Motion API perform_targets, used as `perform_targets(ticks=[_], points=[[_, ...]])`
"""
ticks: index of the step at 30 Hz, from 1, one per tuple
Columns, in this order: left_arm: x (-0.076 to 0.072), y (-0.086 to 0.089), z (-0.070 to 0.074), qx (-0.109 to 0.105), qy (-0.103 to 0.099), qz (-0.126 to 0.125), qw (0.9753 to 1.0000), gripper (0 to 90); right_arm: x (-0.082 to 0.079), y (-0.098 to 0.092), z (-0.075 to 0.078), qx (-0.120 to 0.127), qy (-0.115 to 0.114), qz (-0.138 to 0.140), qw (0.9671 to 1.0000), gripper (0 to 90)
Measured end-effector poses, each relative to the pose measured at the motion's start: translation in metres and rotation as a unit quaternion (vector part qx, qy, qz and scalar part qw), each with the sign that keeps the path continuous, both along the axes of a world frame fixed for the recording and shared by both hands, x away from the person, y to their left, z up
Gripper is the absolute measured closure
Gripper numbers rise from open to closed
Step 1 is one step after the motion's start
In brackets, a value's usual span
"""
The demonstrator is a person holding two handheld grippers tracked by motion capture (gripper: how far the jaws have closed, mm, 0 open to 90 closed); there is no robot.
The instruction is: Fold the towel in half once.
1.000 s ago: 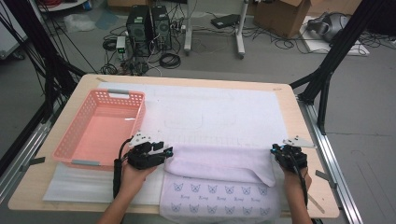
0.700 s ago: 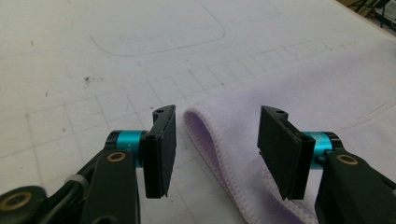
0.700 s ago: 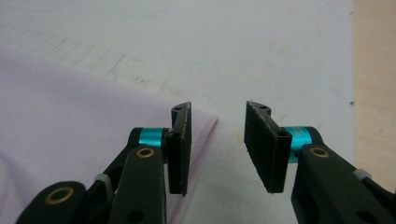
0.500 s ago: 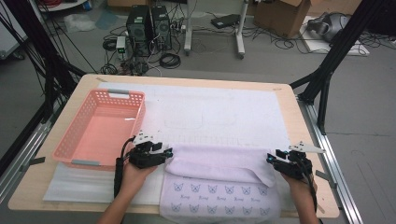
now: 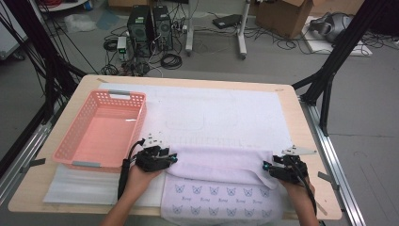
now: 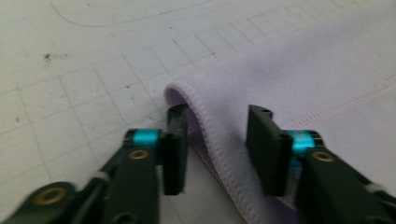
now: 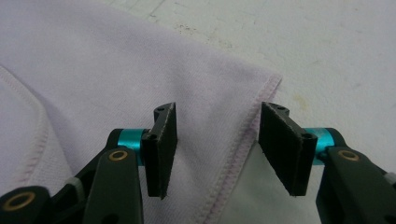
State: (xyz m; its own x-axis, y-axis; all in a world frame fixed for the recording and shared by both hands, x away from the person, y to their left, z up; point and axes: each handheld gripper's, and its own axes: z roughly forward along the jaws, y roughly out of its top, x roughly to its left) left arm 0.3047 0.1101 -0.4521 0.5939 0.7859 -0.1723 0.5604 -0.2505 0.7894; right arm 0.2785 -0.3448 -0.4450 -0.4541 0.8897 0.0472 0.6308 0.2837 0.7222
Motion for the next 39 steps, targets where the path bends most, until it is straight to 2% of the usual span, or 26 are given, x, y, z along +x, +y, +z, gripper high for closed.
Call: perform_targets(ticks=[3, 5, 7, 9, 15, 22, 25, 32, 36, 38, 39], points=[[0.001, 0.002, 0.0, -0.005, 0.007, 0.003, 1.0, 73.5, -0.001, 0.002, 0.0, -0.002, 0.002, -0.004, 1.0, 50.1], [0.002, 0.001, -0.001, -0.018, 0.015, 0.0, 0.9997, 82.7, -0.001, 0.002, 0.002, -0.002, 0.007, 0.0, 1.0, 59.8], [0.0, -0.001, -0.001, -0.013, 0.011, 0.001, 0.9999, 84.1, -0.001, 0.002, 0.002, 0.011, 0.013, 0.012, 0.9998, 73.7], [0.0, -0.001, 0.0, -0.01, 0.01, 0.001, 0.9999, 84.6, -0.001, 0.003, 0.002, 0.018, 0.016, 0.019, 0.9995, 78.6], [-0.003, -0.004, 0.0, -0.002, -0.003, 0.006, 1.0, 84.9, -0.001, 0.0, 0.001, 0.031, 0.02, 0.019, 0.9991, 79.7], [-0.006, -0.005, 0.002, 0.009, -0.021, 0.006, 0.9997, 85.0, -0.001, 0.002, 0.002, 0.017, 0.01, 0.022, 0.9996, 81.9], [-0.007, -0.005, 0.004, 0.004, -0.027, 0.01, 0.9996, 85.1, -0.002, 0.003, 0.003, 0.011, 0.001, 0.021, 0.9997, 82.9], [-0.008, -0.004, 0.01, 0.0, -0.046, 0.014, 0.9988, 85.4, -0.003, 0.001, 0.005, 0.024, -0.007, 0.017, 0.9995, 83.6], [-0.004, -0.003, 0.014, -0.009, -0.047, 0.017, 0.9987, 85.5, -0.003, 0.001, 0.008, 0.036, -0.018, 0.01, 0.9991, 84.5], [0.0, -0.003, 0.016, -0.016, -0.048, 0.02, 0.9985, 85.6, -0.003, 0.001, 0.009, 0.034, -0.021, 0.009, 0.9992, 86.1], [0.002, -0.003, 0.018, -0.019, -0.048, 0.021, 0.9984, 85.6, -0.003, 0.001, 0.01, 0.032, -0.03, 0.007, 0.999, 86.2]])
